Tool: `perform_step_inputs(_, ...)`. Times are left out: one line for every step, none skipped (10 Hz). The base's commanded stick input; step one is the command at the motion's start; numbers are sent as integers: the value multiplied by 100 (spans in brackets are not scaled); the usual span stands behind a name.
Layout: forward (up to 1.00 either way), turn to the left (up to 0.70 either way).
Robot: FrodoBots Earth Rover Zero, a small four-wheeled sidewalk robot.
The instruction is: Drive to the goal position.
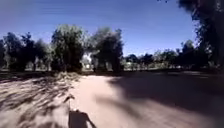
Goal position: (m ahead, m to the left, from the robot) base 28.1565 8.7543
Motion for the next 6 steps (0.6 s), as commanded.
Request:
perform_step_inputs(100,40)
perform_step_inputs(100,40)
perform_step_inputs(100,40)
perform_step_inputs(100,14)
perform_step_inputs(100,0)
perform_step_inputs(100,0)
